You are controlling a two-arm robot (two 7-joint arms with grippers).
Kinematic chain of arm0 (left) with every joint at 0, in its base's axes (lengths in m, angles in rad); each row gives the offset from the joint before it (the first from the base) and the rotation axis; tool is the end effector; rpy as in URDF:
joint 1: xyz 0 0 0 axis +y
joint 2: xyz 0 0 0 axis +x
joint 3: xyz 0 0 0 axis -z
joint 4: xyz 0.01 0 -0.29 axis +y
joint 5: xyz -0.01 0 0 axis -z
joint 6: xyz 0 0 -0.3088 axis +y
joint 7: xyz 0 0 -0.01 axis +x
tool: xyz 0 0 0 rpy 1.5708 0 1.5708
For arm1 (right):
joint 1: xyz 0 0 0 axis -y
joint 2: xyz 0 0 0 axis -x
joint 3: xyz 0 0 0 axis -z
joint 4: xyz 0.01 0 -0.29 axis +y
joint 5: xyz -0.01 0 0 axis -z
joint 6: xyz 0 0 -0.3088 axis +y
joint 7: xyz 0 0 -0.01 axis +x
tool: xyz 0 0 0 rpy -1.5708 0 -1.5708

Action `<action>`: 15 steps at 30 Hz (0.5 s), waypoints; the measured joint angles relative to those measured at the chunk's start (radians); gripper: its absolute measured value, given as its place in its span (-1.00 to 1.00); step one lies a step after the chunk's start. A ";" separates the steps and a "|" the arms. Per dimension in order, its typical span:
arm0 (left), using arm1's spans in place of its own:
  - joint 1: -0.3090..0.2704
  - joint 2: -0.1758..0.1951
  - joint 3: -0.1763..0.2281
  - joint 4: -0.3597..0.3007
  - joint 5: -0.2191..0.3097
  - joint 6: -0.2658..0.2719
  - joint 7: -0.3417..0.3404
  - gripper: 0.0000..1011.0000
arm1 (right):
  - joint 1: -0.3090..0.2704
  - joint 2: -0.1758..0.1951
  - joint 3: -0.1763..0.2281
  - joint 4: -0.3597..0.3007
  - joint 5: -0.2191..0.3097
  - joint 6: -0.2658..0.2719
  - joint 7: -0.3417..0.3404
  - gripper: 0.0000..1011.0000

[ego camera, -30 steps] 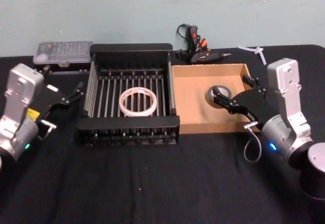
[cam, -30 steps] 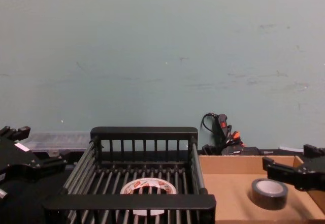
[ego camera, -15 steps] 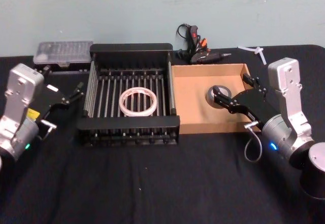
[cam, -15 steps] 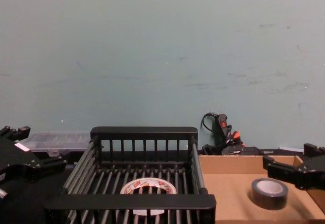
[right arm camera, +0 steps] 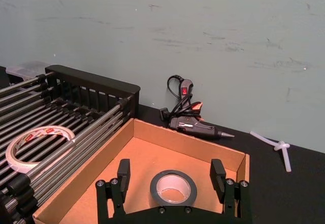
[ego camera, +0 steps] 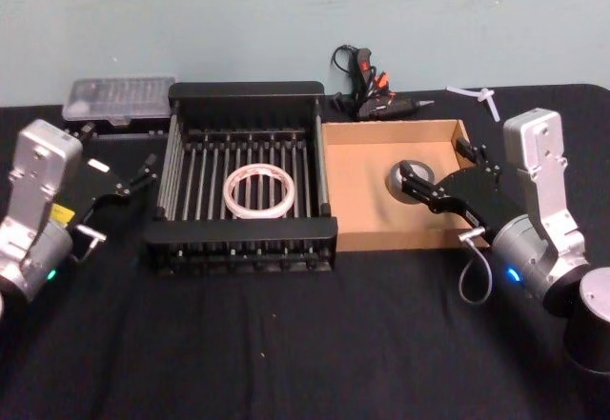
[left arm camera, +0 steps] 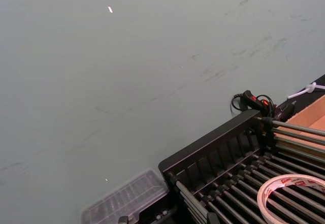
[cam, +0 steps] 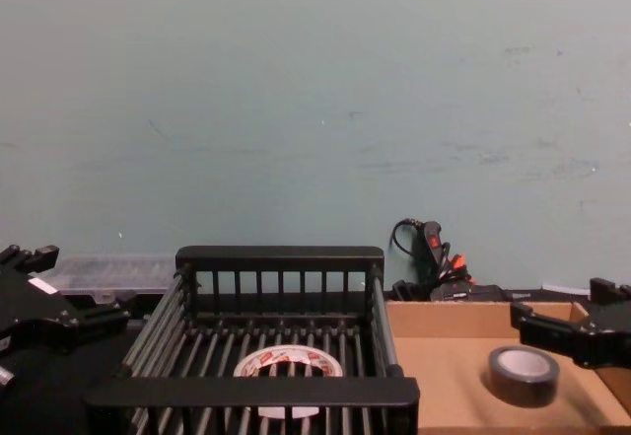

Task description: Pick up the white tape and place it into the black box , Pick up the silver tape and place it into the brown box.

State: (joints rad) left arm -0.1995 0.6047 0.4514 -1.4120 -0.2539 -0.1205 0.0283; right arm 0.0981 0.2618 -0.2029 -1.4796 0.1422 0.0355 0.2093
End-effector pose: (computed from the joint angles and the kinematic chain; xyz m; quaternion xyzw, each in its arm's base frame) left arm 0.3581 0.0827 -0.3023 0.1415 -0.1325 0.5799 0.7913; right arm 0.3511 -0.0216 -0.3022 -0.0755 -0.0178 -0.5587 0.8257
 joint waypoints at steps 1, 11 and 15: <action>0.000 0.000 0.000 0.000 0.000 0.000 0.000 0.98 | 0.000 0.000 0.000 0.000 0.000 0.000 0.000 0.98; 0.000 0.000 0.000 0.000 0.000 0.000 0.000 0.98 | 0.000 0.000 0.000 0.000 0.001 0.000 0.000 0.98; 0.000 0.000 0.000 0.000 0.000 0.000 0.000 0.98 | 0.000 0.000 0.000 0.000 0.001 0.000 0.000 0.98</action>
State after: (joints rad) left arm -0.1995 0.6047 0.4514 -1.4120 -0.2539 -0.1205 0.0283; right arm 0.0981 0.2618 -0.2029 -1.4799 0.1429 0.0355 0.2094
